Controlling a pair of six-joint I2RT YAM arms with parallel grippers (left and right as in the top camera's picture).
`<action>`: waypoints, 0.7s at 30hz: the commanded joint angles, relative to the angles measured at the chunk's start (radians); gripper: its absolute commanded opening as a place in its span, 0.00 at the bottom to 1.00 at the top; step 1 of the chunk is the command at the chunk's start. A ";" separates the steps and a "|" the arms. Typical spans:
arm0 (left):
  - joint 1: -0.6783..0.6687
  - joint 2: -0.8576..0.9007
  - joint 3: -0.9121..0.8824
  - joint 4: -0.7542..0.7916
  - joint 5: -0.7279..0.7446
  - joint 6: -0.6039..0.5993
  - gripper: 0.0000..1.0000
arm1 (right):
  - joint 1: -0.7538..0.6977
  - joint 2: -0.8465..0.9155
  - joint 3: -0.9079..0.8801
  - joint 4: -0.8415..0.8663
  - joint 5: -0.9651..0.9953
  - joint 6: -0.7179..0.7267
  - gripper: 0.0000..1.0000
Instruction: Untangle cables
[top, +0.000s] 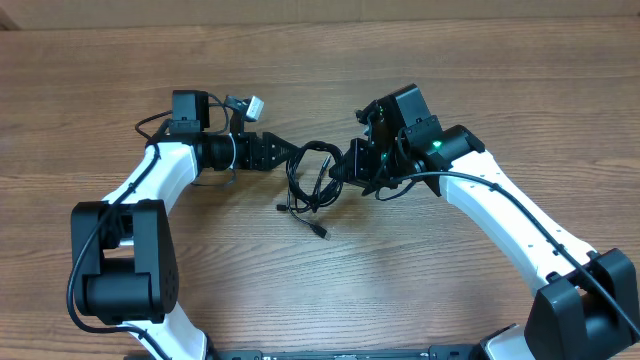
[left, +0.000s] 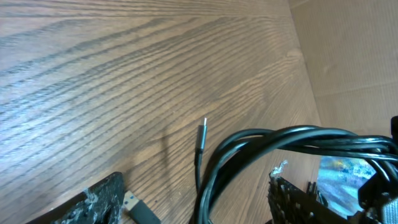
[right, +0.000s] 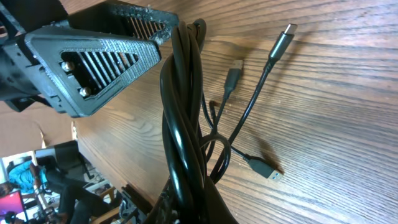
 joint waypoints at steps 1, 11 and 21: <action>-0.010 -0.011 0.010 -0.002 0.005 0.021 0.74 | -0.003 -0.006 -0.001 0.031 -0.061 -0.014 0.04; -0.024 -0.011 0.010 -0.002 0.010 0.018 0.49 | -0.003 -0.006 -0.001 0.081 -0.095 -0.006 0.04; -0.021 -0.011 0.010 -0.002 0.009 0.012 0.04 | -0.011 -0.006 -0.001 0.090 -0.088 0.019 0.04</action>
